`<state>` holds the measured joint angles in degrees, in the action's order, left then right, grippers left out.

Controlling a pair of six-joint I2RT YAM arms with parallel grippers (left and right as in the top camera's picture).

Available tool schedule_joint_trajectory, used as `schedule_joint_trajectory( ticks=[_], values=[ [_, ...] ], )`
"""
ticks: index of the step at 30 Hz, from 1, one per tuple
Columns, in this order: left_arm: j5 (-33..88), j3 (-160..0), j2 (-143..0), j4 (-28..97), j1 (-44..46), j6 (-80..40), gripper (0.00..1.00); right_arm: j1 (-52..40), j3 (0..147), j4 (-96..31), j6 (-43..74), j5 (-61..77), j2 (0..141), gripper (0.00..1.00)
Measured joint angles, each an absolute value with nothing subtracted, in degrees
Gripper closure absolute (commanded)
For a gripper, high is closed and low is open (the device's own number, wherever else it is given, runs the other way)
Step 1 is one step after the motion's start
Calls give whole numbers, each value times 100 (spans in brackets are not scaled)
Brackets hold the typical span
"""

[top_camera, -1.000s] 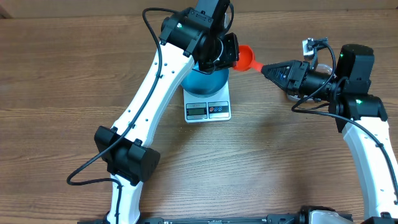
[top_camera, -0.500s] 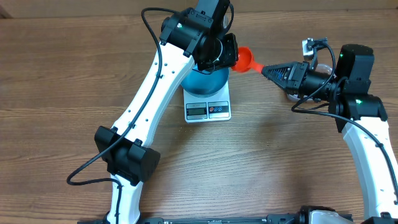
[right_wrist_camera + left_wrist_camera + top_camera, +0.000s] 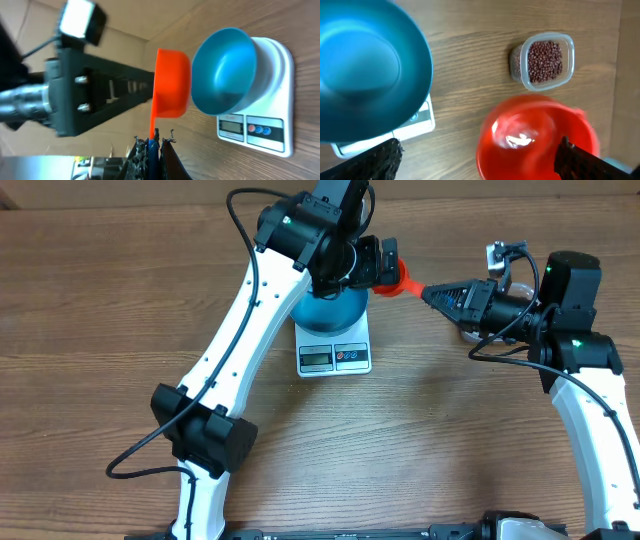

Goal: Scoop item into bowl and weigh 150g on scale
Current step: 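Release the left gripper and carry the scoop right toward the bean tub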

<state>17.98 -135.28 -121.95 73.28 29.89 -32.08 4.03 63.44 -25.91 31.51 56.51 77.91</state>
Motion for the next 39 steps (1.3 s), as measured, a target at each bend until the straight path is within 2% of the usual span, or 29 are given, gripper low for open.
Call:
schedule_joint_trajectory(
  ticks=[5,9,15,19,20,21,23,24,25,34,39],
  values=[
    [1754,-13535,-11876,7369,2930,-2438,1,403,6692,-3610,2976,5035,7791,96],
    [1551,-13579,-11469,7496,2888,-1968,0,399,7644,-4901,2630,4209,7791,96],
    [1162,-13679,-11218,7846,2888,-1706,0,399,9107,-6532,2086,2622,7782,96],
    [952,-13677,-11225,7898,2888,-1632,0,399,9535,-7179,1828,1557,7762,96],
    [910,-13677,-11225,7898,2888,-1625,5,399,9566,-7312,1787,1280,7762,96],
    [886,-13677,-11225,7902,2888,-1629,18,399,9568,-7411,1767,1057,7762,96],
    [845,-13677,-11225,7920,2888,-1627,55,399,9568,-7640,1721,607,7765,96],
    [819,-13677,-11225,7931,2888,-1597,80,399,9568,-7714,1702,416,7765,96],
    [805,-13677,-11225,7933,2888,-1592,96,399,9568,-7771,1684,239,7765,96],
    [709,-13677,-11225,8062,3006,-1278,96,397,9568,-7861,1643,-322,7762,96],
    [104,-13517,-11225,8195,3406,-976,96,399,9568,-7863,1645,-377,7762,96]
  ],
)
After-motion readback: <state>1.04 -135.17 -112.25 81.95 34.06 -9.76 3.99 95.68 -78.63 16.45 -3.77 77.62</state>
